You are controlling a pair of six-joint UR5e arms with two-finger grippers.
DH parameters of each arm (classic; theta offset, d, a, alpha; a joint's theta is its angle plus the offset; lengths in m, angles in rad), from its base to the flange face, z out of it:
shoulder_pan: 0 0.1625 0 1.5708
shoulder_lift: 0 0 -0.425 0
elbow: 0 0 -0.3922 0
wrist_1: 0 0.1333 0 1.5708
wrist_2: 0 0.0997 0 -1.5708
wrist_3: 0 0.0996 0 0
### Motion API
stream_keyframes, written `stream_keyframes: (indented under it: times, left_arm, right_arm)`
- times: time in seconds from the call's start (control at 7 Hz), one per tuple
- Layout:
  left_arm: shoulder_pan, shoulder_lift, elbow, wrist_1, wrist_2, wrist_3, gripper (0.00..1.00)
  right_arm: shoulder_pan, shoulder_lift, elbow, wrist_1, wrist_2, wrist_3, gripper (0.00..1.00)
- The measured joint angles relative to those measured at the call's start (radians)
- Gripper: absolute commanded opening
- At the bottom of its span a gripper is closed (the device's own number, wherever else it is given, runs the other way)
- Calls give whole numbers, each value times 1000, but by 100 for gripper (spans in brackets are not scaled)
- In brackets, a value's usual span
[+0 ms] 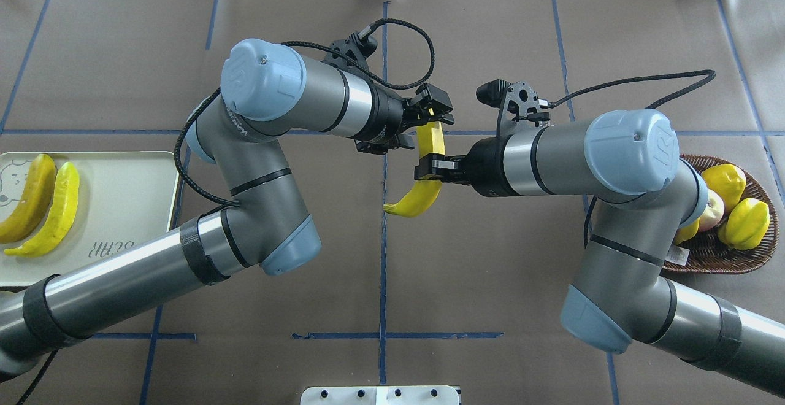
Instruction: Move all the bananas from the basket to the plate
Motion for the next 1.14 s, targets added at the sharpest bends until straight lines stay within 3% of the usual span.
stream_keyframes:
  times: [0.14,0.29,0.71,1.14]
  left_arm:
    - [3,0,3,-1,3,1,0]
    - [1,-2,3,-1,4,3,0]
    - [-29,-4,4,7,2,7,0]
    - [-95,10,3,72,-48,32,0]
  right_arm:
    - [0,0,1,0,0,-1,30]
    - [0,-1,1,0,1,-1,99]
    - [1,-5,12,-3,3,-1,100]
    - [22,-17,104,-79,45,-1,100]
